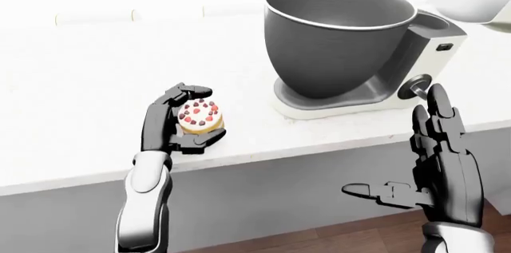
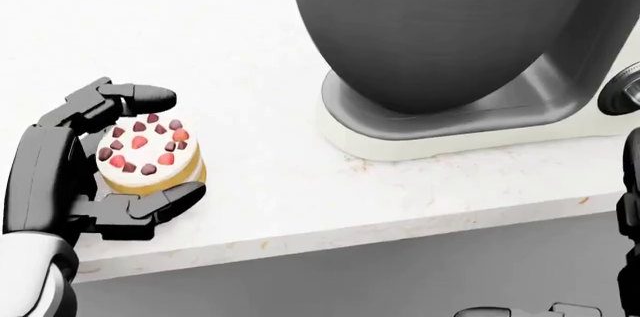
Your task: Place the cake in the stand mixer bowl.
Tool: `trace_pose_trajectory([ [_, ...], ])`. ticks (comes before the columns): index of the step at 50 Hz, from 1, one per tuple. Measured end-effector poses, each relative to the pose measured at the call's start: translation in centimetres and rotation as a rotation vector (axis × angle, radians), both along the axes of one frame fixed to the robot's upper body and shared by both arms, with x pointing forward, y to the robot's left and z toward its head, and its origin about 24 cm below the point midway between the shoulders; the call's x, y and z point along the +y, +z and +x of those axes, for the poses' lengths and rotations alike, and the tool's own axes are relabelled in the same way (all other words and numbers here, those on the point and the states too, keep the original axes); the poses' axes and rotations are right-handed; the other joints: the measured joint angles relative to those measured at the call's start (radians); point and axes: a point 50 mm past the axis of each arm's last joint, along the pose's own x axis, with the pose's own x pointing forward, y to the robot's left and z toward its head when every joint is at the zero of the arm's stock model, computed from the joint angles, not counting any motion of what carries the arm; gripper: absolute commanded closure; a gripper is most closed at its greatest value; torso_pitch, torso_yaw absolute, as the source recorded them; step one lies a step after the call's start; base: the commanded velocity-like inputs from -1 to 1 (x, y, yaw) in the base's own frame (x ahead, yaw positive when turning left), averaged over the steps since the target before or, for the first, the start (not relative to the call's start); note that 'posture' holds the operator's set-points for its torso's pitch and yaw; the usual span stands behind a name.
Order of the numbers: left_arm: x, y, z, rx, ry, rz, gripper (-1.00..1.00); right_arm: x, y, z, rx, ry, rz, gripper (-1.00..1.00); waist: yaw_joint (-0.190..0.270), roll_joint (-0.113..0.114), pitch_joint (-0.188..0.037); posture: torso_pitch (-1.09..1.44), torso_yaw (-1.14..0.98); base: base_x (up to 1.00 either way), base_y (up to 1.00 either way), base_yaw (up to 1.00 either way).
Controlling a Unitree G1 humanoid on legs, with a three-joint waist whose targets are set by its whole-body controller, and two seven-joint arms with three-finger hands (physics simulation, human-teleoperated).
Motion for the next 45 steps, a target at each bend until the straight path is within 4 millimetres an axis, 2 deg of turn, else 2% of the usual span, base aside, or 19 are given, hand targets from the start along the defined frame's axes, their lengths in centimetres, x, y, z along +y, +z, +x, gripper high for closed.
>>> trace_pose_trajectory([
  [5,0.0,0.1,-0.1,0.003,-0.002,0.001,0.49,-0.1,0.0,0.0,0.000,-0.002,0.000,-1.00,0.000,0.001,0.000,0.00,0.00,0.00,0.00,0.00],
  [8,0.0,0.2,0.0,0.008,-0.004,-0.001,0.73,0.0,0.0,0.0,-0.002,0.000,0.001,-1.00,0.000,0.001,0.002,0.00,0.00,0.00,0.00,0.00],
  [9,0.0,0.3,0.0,0.010,-0.005,-0.001,0.88,0.0,0.0,-0.1,-0.002,0.000,0.001,-1.00,0.000,0.001,0.002,0.00,0.00,0.00,0.00,0.00],
  [11,0.0,0.5,0.2,0.016,-0.009,-0.002,1.00,0.0,0.0,-0.1,-0.004,0.001,0.001,-1.00,-0.001,0.000,0.005,0.00,0.00,0.00,0.00,0.00],
  [16,0.0,1.5,0.9,0.021,-0.023,0.002,1.00,0.0,0.0,-0.2,-0.005,0.000,0.001,-1.00,-0.002,-0.003,0.012,0.00,0.00,0.00,0.00,0.00],
  [27,-0.1,5.6,1.8,-0.070,-0.036,0.025,1.00,0.0,0.1,-0.2,-0.009,-0.002,0.001,-1.00,-0.004,-0.001,0.018,0.00,0.00,0.00,0.00,0.00],
  [45,0.5,8.9,2.8,-0.126,-0.028,0.058,1.00,0.0,0.1,-0.3,-0.011,-0.003,-0.001,-1.00,-0.002,-0.005,0.027,0.00,0.00,0.00,0.00,0.00],
])
